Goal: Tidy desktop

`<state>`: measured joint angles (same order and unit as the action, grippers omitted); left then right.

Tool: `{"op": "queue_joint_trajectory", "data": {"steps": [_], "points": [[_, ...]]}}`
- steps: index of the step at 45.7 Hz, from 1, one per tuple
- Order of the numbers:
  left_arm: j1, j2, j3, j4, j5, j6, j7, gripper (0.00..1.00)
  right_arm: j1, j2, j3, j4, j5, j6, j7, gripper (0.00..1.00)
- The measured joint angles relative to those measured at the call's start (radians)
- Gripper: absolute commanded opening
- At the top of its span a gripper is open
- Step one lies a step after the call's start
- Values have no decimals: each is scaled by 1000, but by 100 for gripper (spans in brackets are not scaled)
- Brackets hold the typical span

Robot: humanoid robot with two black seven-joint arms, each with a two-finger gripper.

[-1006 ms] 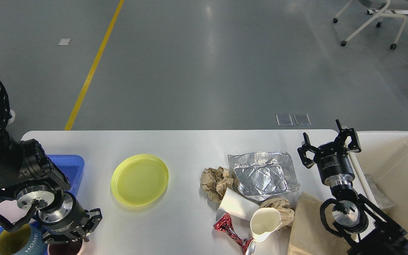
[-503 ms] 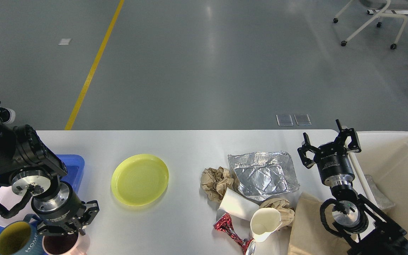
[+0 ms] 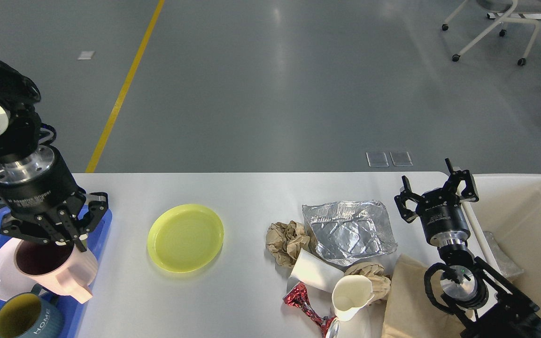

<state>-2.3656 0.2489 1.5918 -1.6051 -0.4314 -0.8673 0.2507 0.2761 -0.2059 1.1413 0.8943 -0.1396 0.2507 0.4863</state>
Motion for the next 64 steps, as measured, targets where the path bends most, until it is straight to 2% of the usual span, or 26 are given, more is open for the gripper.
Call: {"op": "queue_joint_trajectory", "data": {"steps": [4, 7, 12, 17, 22, 31, 41, 55, 64], "points": [[-118, -2, 22, -3, 29, -76, -38, 0, 0, -1, 0, 0, 0, 0, 0, 100], [-191, -5, 28, -4, 67, -88, -76, 0, 0, -1, 0, 0, 0, 0, 0, 100], [-290, -11, 33, -4, 156, -92, -163, 0, 0, -1, 0, 0, 0, 1, 0, 100], [-314, -20, 46, -4, 233, -93, -248, 0, 0, -1, 0, 0, 0, 1, 0, 100], [-314, -17, 72, -4, 289, -93, -304, 0, 0, -1, 0, 0, 0, 0, 0, 100], [-273, 90, 112, 14, 400, -93, -339, 0, 0, -1, 0, 0, 1, 0, 0, 100], [-154, 329, 135, 158, 589, -93, -343, 0, 0, -1, 0, 0, 1, 0, 0, 100], [113, 602, 118, 458, 777, -92, -356, 0, 0, -1, 0, 0, 1, 0, 0, 100], [358, 704, -1, 631, 862, -92, -394, 0, 0, -1, 0, 0, 2, 0, 0, 100]]}}
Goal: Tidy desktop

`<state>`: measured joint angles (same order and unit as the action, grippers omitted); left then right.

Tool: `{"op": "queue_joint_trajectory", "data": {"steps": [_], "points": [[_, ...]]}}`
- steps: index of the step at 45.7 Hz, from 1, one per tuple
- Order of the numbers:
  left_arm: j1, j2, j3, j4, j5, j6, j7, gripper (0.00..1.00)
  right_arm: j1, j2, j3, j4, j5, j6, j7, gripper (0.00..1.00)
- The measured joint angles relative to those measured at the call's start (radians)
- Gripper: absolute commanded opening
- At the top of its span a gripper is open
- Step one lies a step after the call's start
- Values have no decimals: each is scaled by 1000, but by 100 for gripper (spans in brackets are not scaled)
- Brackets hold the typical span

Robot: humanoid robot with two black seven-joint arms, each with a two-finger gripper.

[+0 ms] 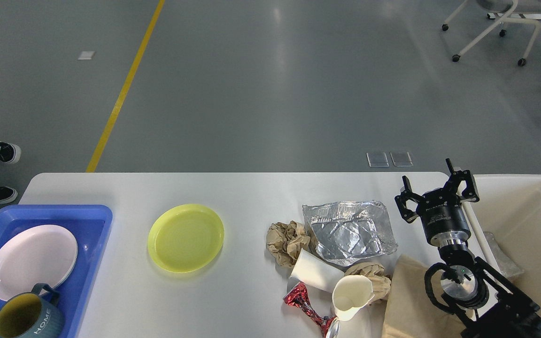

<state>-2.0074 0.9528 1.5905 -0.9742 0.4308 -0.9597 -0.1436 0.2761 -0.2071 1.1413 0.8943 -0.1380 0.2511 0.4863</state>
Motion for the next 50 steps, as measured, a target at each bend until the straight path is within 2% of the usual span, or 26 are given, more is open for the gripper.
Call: {"op": "queue_joint_trajectory", "data": {"steps": [10, 16, 40, 50], "points": [[373, 20, -283, 151, 70, 0, -20, 1, 0, 0, 0, 0, 0, 0, 0, 100], [523, 21, -424, 203, 111, 0, -21, 1, 0, 0, 0, 0, 0, 0, 0, 100], [745, 40, -639, 243, 119, 0, -22, 2, 0, 0, 0, 0, 0, -1, 0, 100], [782, 28, -670, 280, 119, 0, -22, 2, 0, 1, 0, 0, 0, -1, 0, 100]]}}
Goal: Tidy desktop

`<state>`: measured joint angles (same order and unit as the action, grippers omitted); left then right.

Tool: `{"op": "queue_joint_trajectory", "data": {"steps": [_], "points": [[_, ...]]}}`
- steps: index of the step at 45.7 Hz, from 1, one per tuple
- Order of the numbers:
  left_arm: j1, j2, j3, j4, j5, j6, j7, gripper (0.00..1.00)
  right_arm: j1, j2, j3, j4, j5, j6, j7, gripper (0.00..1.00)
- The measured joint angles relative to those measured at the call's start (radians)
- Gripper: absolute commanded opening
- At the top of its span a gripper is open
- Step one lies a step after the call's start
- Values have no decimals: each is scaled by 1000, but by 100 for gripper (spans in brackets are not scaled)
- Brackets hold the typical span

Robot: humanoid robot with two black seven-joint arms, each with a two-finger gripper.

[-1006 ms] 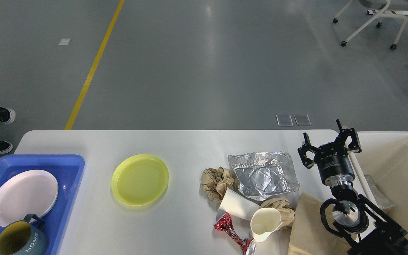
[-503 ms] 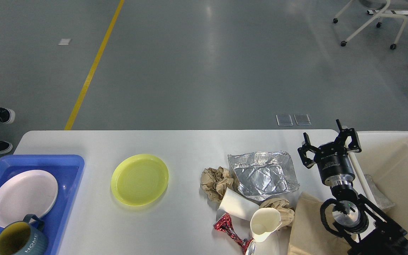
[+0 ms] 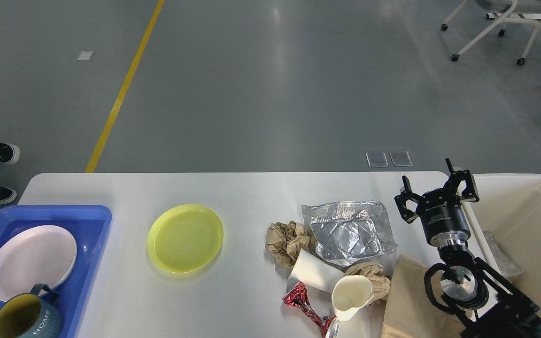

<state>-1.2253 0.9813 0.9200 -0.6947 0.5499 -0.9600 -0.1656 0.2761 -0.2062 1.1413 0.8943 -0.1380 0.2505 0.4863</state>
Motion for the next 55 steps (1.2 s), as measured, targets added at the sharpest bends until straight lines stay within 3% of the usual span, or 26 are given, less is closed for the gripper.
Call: {"op": "queue_joint_trajectory", "data": {"steps": [13, 16, 23, 28, 44, 55], "points": [[48, -6, -34, 30, -12, 0, 2, 10, 0, 0, 0, 0, 0, 1, 0, 100], [69, -7, -54, 30, -13, 0, 4, 21, 0, -1, 0, 0, 0, 1, 0, 100], [100, -15, -94, 30, -15, 3, 8, 59, 0, -1, 0, 0, 0, 1, 0, 100], [111, -19, -101, 29, -16, 49, 4, 77, 0, -1, 0, 0, 0, 1, 0, 100], [118, -20, -97, 23, -16, 72, 4, 93, 0, 0, 0, 0, 0, 1, 0, 100], [85, -14, -78, 17, -16, 22, 9, 96, 0, 1, 0, 0, 0, 1, 0, 100]]}}
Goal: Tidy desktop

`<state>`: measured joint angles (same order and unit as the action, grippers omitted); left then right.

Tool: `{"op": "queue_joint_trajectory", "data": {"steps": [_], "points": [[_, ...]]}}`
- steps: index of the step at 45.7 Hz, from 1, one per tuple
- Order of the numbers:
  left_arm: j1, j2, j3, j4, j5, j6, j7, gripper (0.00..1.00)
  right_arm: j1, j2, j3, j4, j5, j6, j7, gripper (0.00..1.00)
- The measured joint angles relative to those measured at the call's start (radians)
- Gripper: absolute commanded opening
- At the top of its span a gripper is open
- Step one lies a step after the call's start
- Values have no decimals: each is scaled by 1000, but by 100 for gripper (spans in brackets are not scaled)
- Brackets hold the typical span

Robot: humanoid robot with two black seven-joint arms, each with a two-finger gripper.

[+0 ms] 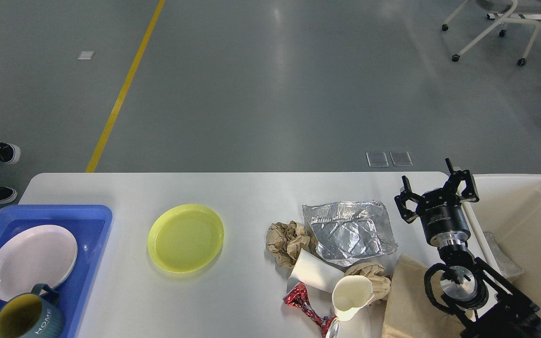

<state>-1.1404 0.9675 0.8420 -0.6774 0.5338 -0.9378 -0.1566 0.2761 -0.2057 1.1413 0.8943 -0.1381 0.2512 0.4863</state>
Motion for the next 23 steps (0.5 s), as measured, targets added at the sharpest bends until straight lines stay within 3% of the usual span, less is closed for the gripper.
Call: {"op": "queue_joint_trajectory", "data": {"steps": [5, 12, 23], "points": [[-96, 4, 78, 2, 0, -19, 1, 96, 0, 0, 0, 0, 0, 0, 0, 100], [-304, -12, 300, 2, 0, -22, -3, 96, 0, 0, 0, 0, 0, -1, 0, 100], [-602, -131, 533, 1, 0, -23, -2, 96, 0, 0, 0, 0, 0, -1, 0, 100]]}}
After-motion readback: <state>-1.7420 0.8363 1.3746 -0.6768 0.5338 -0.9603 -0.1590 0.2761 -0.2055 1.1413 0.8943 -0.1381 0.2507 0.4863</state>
